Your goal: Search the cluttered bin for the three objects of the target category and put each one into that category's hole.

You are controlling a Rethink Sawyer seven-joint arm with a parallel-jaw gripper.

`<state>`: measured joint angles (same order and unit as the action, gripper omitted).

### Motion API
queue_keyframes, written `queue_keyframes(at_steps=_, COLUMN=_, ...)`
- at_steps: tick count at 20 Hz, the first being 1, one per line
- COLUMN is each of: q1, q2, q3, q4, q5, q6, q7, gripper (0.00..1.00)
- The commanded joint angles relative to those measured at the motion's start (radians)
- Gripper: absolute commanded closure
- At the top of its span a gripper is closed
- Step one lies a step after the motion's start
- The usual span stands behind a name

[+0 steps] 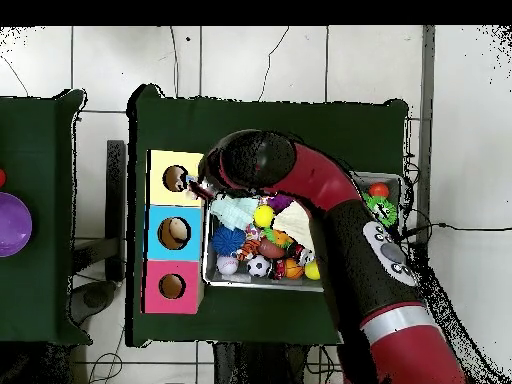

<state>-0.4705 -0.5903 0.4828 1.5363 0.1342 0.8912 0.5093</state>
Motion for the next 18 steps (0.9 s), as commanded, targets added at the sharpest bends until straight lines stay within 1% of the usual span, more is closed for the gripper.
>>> queue_keyframes(at_steps=1, q1=0.044, q2=-0.081, q3=-0.062, q4=0.159, q5=0.069, q6=0.064, q7=0.368, gripper=1.00)
queue_keyframes(at_steps=5, q1=0.059, q2=-0.107, q3=-0.089, q4=0.182, q5=0.064, q6=0.088, q7=0.365, gripper=1.00)
queue_keyframes(at_steps=10, q1=0.067, q2=-0.110, q3=-0.104, q4=0.220, q5=0.055, q6=0.051, q7=0.360, gripper=1.00)
queue_keyframes(at_steps=18, q1=0.094, q2=-0.058, q3=-0.152, q4=0.208, q5=0.000, q6=-0.005, q7=0.357, gripper=1.00)
